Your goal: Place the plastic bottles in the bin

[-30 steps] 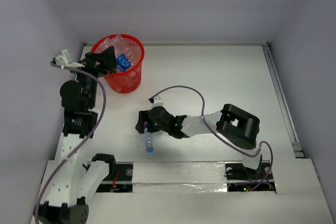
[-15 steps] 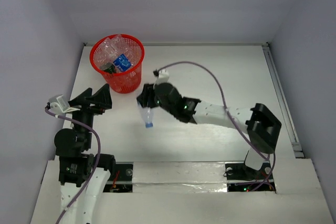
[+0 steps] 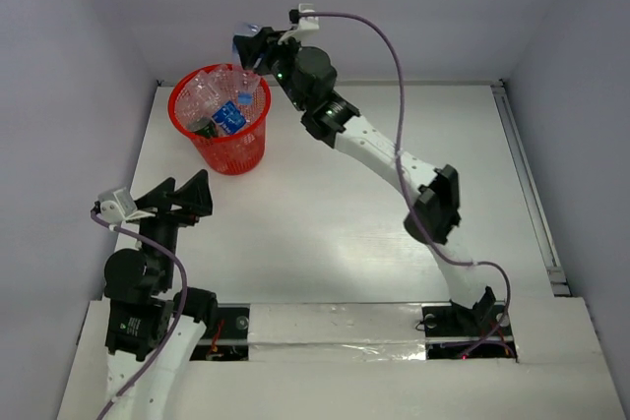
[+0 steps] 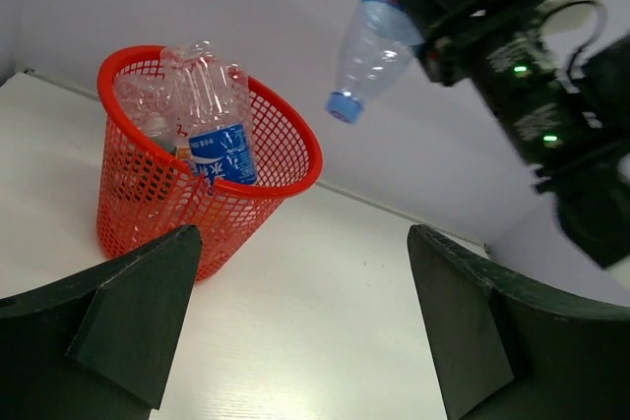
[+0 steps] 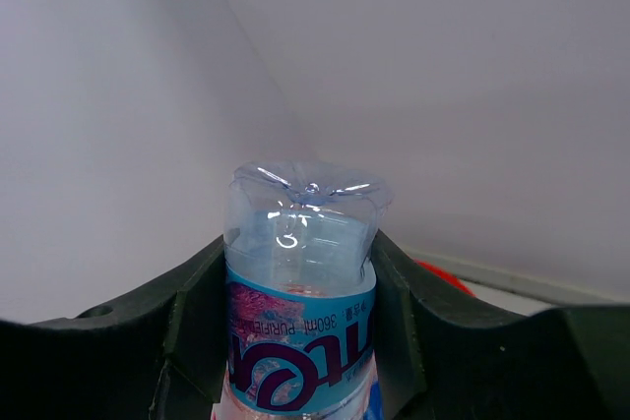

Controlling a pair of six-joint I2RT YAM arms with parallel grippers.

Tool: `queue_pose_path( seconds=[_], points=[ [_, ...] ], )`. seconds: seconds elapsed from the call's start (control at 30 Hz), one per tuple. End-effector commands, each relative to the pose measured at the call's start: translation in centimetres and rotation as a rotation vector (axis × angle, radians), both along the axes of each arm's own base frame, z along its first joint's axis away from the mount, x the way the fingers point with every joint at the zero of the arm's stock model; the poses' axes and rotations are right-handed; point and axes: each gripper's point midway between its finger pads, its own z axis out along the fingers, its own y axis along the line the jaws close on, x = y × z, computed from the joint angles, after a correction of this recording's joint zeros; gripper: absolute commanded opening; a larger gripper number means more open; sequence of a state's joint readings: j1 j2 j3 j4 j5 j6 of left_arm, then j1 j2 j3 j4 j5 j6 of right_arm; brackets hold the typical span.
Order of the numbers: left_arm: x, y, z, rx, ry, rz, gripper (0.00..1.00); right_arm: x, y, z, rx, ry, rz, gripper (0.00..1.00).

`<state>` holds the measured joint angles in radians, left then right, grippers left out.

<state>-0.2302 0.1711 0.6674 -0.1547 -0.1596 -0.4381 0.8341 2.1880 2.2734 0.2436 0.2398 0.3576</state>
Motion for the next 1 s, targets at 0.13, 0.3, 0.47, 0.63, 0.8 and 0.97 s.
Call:
queue_pose_path(
  seconds=[0.13, 0.3, 0.47, 0.63, 0.8, 0.97],
  points=[
    [-1.0, 0.4, 1.4, 0.000, -0.062, 0.009, 0.83, 3.2, 3.0, -0.9, 0.035, -0.138, 0.013, 0.45],
    [-1.0, 0.4, 1.4, -0.003, -0.062, 0.010, 0.83, 4.5, 3.0, -4.0, -0.022, -0.118, -0.041, 0.52],
    [-0.8, 0.3, 1.4, -0.002, -0.059, 0.008, 0.84, 4.1, 3.3, -4.6, -0.071, -0.120, -0.016, 0.91],
    [-0.5, 0.1, 1.2, -0.001, -0.049, 0.001, 0.87, 2.5, 3.2, -2.2, -0.081, -0.158, 0.041, 0.99],
    [-0.1, -0.2, 0.9, 0.009, -0.038, -0.013, 0.94, -0.9, 1.3, 1.6, -0.046, -0.186, 0.101, 0.99],
    [0.1, -0.1, 0.9, 0.012, -0.031, -0.004, 0.97, -4.3, -2.8, 3.4, -0.023, -0.190, 0.084, 0.86]
  ],
)
